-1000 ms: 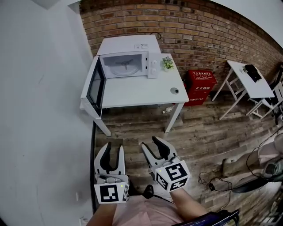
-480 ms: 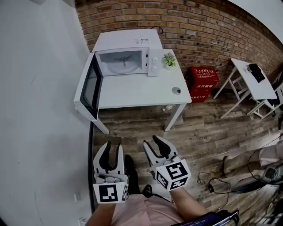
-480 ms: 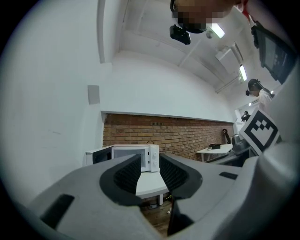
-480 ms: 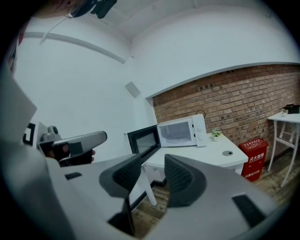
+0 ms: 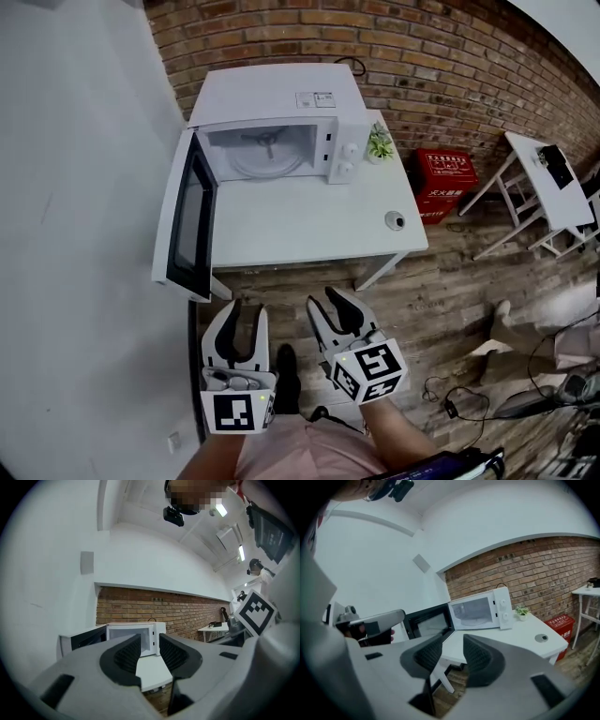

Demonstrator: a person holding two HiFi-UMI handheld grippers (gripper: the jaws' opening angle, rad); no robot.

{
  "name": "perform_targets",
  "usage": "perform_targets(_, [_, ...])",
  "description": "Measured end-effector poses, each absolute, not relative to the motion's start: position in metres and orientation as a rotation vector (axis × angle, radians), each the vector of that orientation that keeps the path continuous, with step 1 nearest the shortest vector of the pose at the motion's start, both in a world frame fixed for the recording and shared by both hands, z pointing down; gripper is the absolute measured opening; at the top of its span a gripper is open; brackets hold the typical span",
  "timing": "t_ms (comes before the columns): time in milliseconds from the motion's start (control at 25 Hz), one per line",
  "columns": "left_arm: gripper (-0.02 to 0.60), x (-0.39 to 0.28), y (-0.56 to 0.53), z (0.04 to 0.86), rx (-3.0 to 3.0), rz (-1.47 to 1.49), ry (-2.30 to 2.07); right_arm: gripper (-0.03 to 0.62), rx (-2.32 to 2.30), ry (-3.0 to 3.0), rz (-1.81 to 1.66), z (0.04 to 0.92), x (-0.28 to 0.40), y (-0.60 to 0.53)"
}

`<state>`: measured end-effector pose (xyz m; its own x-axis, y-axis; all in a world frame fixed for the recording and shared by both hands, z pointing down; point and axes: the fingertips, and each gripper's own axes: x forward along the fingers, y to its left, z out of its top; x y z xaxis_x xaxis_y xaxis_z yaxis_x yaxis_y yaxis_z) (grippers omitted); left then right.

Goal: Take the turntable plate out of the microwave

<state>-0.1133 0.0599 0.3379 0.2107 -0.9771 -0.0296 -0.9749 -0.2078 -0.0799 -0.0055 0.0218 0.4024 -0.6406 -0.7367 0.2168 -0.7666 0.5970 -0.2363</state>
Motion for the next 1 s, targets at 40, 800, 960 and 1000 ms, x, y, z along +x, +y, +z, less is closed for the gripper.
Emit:
perform_targets(40, [0.123, -0.118, 0.047, 0.338, -2.397, -0.037, 1.928, 0.143, 1.286, -2.723, 0.473, 0.401, -0.013, 0.009])
perform_targets(800, [0.120, -0.151, -0.084, 0.328, -2.509, 0.040, 1.790, 0.127, 1.413, -2.681, 0.442, 0.381, -0.056, -0.123])
perform_targets(960, [0.120, -0.154, -0.099, 0.331, -2.497, 0.038, 1.801, 0.127, 1.426, -2.673, 0.452, 0.384, -0.052, -0.140])
perform_targets(1000, [0.120, -0.155, -0.103, 0.333, -2.488, 0.033, 1.807, 0.127, 1.422, -2.673, 0.456, 0.386, -0.052, -0.144])
